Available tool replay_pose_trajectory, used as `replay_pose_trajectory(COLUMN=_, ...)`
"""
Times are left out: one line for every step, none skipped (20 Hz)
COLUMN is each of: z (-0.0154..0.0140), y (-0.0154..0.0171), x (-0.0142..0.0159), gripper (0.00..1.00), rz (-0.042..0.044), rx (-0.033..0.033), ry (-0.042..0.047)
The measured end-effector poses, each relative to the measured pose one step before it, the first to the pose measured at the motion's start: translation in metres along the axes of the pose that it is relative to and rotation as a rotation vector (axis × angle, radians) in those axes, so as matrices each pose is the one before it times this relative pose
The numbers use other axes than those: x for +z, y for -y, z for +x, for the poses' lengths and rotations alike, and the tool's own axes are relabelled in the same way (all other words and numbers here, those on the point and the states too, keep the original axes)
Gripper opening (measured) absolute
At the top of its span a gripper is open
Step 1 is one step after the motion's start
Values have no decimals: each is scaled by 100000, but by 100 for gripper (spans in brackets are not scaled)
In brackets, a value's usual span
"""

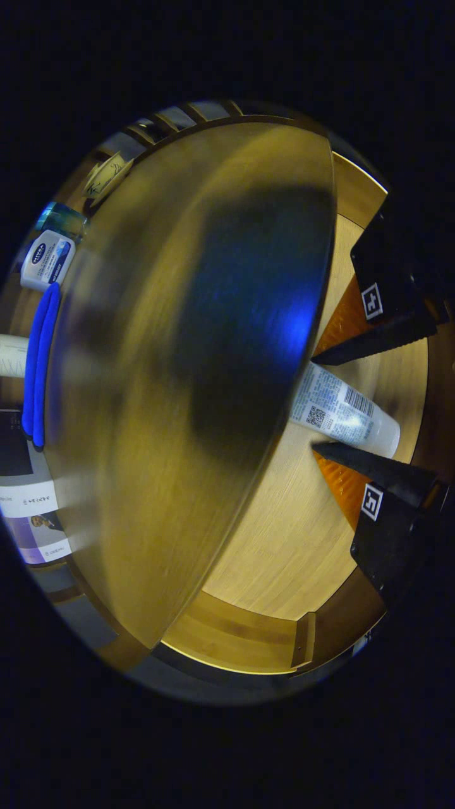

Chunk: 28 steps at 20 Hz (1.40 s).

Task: Pull open the drawer, take out the items inside it, and place them on the countertop above the cabinet.

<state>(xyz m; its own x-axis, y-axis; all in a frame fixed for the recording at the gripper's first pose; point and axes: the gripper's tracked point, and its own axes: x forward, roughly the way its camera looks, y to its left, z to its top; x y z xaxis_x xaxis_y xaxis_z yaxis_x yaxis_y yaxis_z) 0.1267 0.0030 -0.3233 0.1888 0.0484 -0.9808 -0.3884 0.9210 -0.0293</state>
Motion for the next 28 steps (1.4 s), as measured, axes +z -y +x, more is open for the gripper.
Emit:
replay_pose_trajectory(z=211, y=-181, x=-500, gripper=72, rz=-526, rx=303, ry=-1354)
replay_pose_trajectory(z=125, y=-162, x=-232, gripper=65, rz=-780, rx=120, ry=-649)
replay_pose_trajectory(z=53, y=-60, x=177, gripper=58, rz=-1208, rx=166, ry=874)
replay_pose_trajectory(z=-102, y=-193, x=16, gripper=58, rz=-518, rx=346, ry=400)
replay_pose_trajectory(z=-432, y=-28, x=62, gripper=53, rz=-886, rx=362, ry=-205)
replay_pose_trajectory(z=179, y=19, x=-163, gripper=49, rz=-1397, rx=358, ry=608)
replay_pose_trajectory(z=-59, y=-112, x=-74, gripper=49, rz=-1482, rx=423, ry=12)
replay_pose_trajectory(z=-76, y=-430, x=-235, gripper=49, rz=-1343, rx=1031, ry=-219)
replay_pose_trajectory(z=-228, y=-456, x=-75, gripper=49, rz=-1106, rx=1106, ry=-45)
replay_pose_trajectory(z=-278, y=-278, x=-18, gripper=49, rz=-798, rx=644, ry=788)
replay_pose_trajectory(z=-275, y=-178, x=296, gripper=49, rz=-407, rx=479, ry=1239)
replay_pose_trajectory(z=-400, y=-275, x=266, gripper=49, rz=-222, rx=736, ry=1085)
replay_pose_trajectory(z=-445, y=-197, x=182, gripper=49, rz=-213, rx=812, ry=865)
replay_pose_trajectory(z=-355, y=-210, x=-29, gripper=49, rz=-823, rx=591, ry=776)
replay_pose_trajectory(z=-439, y=-145, x=16, gripper=49, rz=-1029, rx=127, ry=764)
replay_pose_trajectory(z=-434, y=-176, x=4, gripper=49, rz=-1121, rx=177, ry=992)
replay_pose_trajectory(z=-565, y=-313, x=84, gripper=49, rz=-916, rx=614, ry=914)
replay_pose_trajectory(z=-553, y=-483, x=207, gripper=49, rz=-504, rx=724, ry=1304)
replay_pose_trajectory(z=-637, y=-268, x=166, gripper=49, rz=-428, rx=749, ry=1482)
replay_pose_trajectory(z=-625, y=-279, x=65, gripper=49, rz=-317, rx=863, ry=1283)
replay_pose_trajectory(z=-594, y=-412, x=198, gripper=49, rz=-368, rx=1039, ry=1324)
replay_pose_trajectory(z=-648, y=-432, x=5, gripper=49, rz=-870, rx=994, ry=1042)
replay_pose_trajectory(z=-715, y=-373, x=78, gripper=49, rz=-1201, rx=611, ry=1039)
replay_pose_trajectory(z=-660, y=-272, x=-10, gripper=49, rz=-1306, rx=396, ry=1240)
replay_pose_trajectory(z=-608, y=-288, x=160, gripper=49, rz=-1058, rx=609, ry=1511)
replay_pose_trajectory(z=-745, y=-467, x=137, gripper=49, rz=-299, rx=730, ry=1742)
replay_pose_trajectory(z=-761, y=-362, x=287, gripper=49, rz=-31, rx=960, ry=1797)
replay_pose_trajectory(z=-773, y=-478, x=214, gripper=49, rz=-99, rx=1036, ry=1662)
